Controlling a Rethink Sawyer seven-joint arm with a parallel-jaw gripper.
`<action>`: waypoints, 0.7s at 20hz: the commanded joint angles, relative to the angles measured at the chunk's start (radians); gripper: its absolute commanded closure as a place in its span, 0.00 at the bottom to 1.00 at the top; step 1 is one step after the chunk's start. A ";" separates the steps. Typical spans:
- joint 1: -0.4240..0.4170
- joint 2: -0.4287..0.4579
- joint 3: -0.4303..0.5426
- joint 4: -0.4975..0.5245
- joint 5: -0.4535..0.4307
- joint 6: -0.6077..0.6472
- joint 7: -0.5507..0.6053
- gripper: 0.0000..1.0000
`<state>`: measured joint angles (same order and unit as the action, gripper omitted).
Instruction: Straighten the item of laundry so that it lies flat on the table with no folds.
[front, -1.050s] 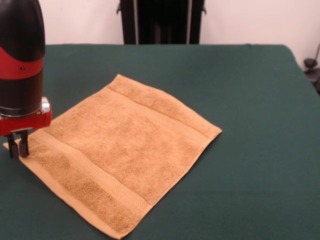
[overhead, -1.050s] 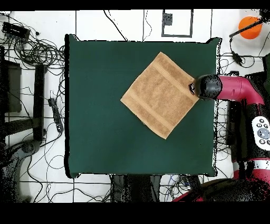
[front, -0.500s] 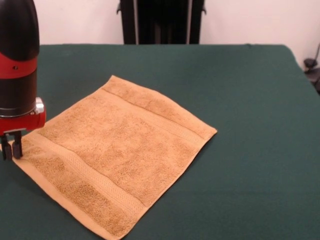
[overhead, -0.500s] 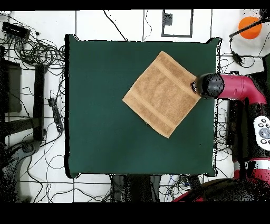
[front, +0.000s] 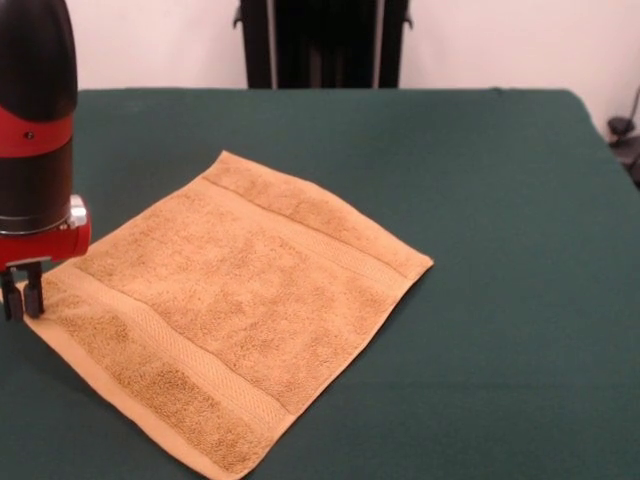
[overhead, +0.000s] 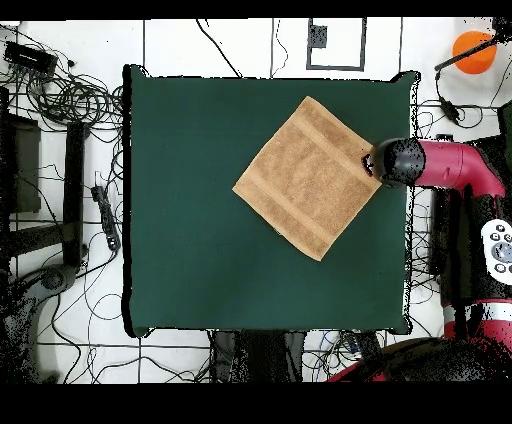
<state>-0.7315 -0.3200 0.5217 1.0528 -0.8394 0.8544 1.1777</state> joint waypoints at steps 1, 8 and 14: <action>0.033 -0.015 0.058 0.059 0.026 -0.005 -0.195 1.00; 0.028 -0.014 0.061 0.072 0.036 -0.005 -0.188 0.00; 0.032 -0.012 0.061 0.065 0.038 0.013 -0.198 0.00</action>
<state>-0.7316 -0.3213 0.5217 1.0526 -0.8388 0.8544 1.1777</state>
